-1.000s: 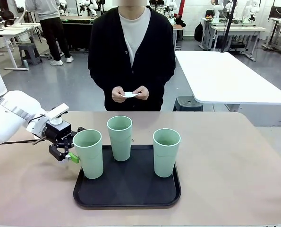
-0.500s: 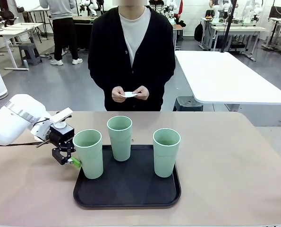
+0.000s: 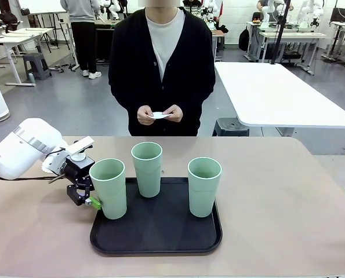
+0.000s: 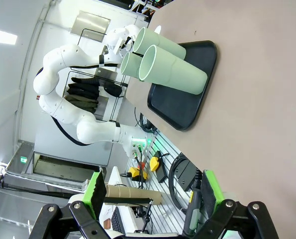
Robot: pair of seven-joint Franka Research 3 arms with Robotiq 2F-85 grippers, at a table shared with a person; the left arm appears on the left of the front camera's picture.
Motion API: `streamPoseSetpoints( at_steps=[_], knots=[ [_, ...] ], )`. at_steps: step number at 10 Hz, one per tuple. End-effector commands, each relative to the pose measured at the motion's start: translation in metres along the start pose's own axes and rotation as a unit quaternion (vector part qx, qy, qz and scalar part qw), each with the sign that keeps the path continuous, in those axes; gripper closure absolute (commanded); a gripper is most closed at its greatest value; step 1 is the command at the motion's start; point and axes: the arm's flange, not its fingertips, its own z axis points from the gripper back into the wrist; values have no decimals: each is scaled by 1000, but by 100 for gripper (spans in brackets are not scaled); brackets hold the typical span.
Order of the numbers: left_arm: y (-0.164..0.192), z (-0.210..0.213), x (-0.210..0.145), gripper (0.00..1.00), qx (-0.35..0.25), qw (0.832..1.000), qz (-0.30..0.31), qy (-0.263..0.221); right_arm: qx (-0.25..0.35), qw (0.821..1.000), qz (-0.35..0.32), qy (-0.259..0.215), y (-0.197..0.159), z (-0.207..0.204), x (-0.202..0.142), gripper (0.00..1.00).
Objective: Place coasters on the table and set cups on them.
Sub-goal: Pick up one Reusable plastic cup and place it on a coaster set by the human.
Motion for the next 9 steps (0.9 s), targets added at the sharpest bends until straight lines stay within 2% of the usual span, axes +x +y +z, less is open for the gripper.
streamPoseSetpoints(
  at_steps=[1,2,4,6,7,8,9],
  knots=[
    [4,0,1,22,-27,1000,-2,-6,2,1000,7,-3,0,1,1,0],
    [4,-1,1,51,-31,999,-4,-6,2,1000,7,-3,0,1,1,0],
    [3,-1,2,100,-34,999,-5,-12,2,1000,7,-3,0,1,1,0],
    [2,0,3,100,-34,999,-4,-15,2,1000,7,-3,0,1,1,0],
    [-7,0,10,69,-25,999,2,-27,2,1000,7,-3,0,1,1,0],
    [-27,5,38,69,-9,998,-5,-61,2,1000,7,-3,0,1,1,0],
    [-51,13,71,69,20,996,-37,-76,2,1000,7,-3,0,1,1,0]
  ],
)
